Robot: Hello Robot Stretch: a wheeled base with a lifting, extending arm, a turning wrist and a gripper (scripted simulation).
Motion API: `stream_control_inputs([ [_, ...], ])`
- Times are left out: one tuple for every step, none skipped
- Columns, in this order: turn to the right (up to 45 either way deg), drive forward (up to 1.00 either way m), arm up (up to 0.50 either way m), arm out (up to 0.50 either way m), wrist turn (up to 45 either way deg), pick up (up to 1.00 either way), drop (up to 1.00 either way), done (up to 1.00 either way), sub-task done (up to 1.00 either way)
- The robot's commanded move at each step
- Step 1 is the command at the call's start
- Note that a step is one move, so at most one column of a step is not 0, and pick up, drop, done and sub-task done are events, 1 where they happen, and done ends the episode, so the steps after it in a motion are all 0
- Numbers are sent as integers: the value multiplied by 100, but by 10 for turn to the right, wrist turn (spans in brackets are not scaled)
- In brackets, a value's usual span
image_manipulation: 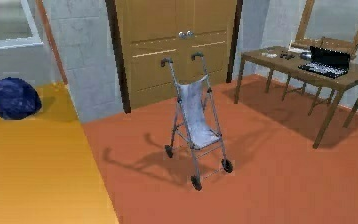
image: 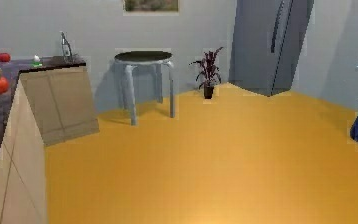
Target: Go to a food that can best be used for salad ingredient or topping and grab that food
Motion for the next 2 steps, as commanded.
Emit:
stream_control_inputs([
  [300,0,0,0,0,0,0,0,0],
  [0,30,0,0,0,0,0,0,0],
])
